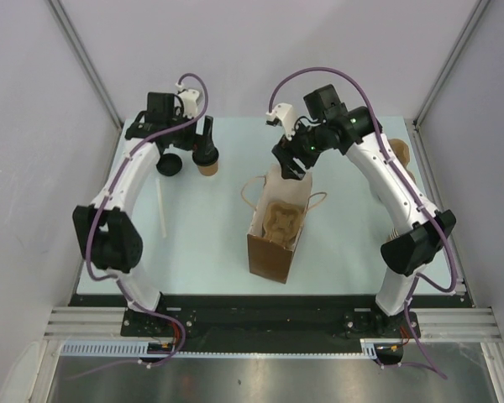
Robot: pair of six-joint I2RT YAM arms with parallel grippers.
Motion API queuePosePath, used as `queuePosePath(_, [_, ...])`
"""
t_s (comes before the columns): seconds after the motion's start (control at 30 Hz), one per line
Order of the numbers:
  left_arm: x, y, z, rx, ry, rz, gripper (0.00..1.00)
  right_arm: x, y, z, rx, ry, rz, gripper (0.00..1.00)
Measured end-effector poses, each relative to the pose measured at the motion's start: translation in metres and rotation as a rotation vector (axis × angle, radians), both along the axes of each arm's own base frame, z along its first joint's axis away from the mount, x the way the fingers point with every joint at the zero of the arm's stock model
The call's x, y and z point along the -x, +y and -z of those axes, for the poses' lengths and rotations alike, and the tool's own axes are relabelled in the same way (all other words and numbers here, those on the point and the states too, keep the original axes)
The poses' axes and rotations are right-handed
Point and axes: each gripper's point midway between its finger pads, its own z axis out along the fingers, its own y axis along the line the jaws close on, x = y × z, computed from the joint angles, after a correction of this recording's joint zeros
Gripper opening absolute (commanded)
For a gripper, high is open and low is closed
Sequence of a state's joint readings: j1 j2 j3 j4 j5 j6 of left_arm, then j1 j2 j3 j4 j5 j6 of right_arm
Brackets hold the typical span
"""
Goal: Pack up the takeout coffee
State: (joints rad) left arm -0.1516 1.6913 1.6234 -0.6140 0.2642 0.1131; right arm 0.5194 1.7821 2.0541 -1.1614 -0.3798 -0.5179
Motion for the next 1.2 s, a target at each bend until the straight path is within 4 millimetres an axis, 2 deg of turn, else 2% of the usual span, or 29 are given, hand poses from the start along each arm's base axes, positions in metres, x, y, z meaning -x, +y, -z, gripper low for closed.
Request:
queuePosePath(0.1, [-0.027,0.007,0.009,-0.052,0.013,-0.026,1.00,-0.002,0.000,-0.002,0.003,0.004,0.003,0.84])
queuePosePath(0.23, [-0.052,0.014,0.033,-0.116,0.064,-0.043,1.00,-0.006,0.000,-0.003,0.012,0.012,0.011,0.99])
queuePosePath(0.37, [-0.076,0.017,0.054,-0.160,0.101,-0.047,1.00,-0.012,-0.002,-0.004,0.022,0.021,0.030,1.00])
queuePosePath(0.6, [-0.082,0.017,0.080,-0.174,0.169,-0.021,0.99,-0.014,-0.010,0.000,0.037,0.050,0.067,1.00])
queuePosePath(0.87, [-0.079,0.011,0.095,-0.155,0.219,0.007,1.00,-0.015,-0.014,0.006,0.047,0.079,0.092,1.00])
queuePosePath(1.2, [-0.080,0.015,0.115,-0.154,0.261,0.003,0.99,-0.022,-0.020,0.000,0.044,0.065,0.113,1.00])
